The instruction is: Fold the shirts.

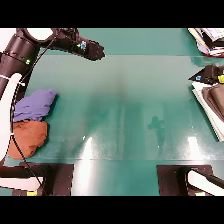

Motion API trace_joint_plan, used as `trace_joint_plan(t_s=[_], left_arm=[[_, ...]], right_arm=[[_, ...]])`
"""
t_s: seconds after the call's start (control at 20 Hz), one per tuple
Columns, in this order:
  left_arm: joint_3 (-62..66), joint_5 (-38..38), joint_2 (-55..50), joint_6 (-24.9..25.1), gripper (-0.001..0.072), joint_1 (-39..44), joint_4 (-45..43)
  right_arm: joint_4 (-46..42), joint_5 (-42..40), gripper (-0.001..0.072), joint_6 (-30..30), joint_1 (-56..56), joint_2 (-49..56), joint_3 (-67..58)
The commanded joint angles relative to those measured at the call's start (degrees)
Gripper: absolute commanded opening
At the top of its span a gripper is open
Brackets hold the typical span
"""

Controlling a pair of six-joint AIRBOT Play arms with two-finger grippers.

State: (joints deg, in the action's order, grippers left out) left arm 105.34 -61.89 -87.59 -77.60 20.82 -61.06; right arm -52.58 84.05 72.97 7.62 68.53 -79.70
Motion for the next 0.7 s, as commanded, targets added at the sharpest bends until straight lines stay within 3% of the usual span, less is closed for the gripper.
trace_joint_plan(t_s=[0.0, 0.65], left_arm=[[0.1, 0.0, 0.0, 0.0, 0.0024, 0.0, 0.0], [0.1, 0.2, 0.0, -0.4, 0.0024, 0.0, 2.1]], right_arm=[[0.1, 0.0, 0.0016, 0.0, -0.1, 0.0, 0.0], [0.1, 2.4, 0.0015, 0.1, -0.1, 0.0, 0.0]])
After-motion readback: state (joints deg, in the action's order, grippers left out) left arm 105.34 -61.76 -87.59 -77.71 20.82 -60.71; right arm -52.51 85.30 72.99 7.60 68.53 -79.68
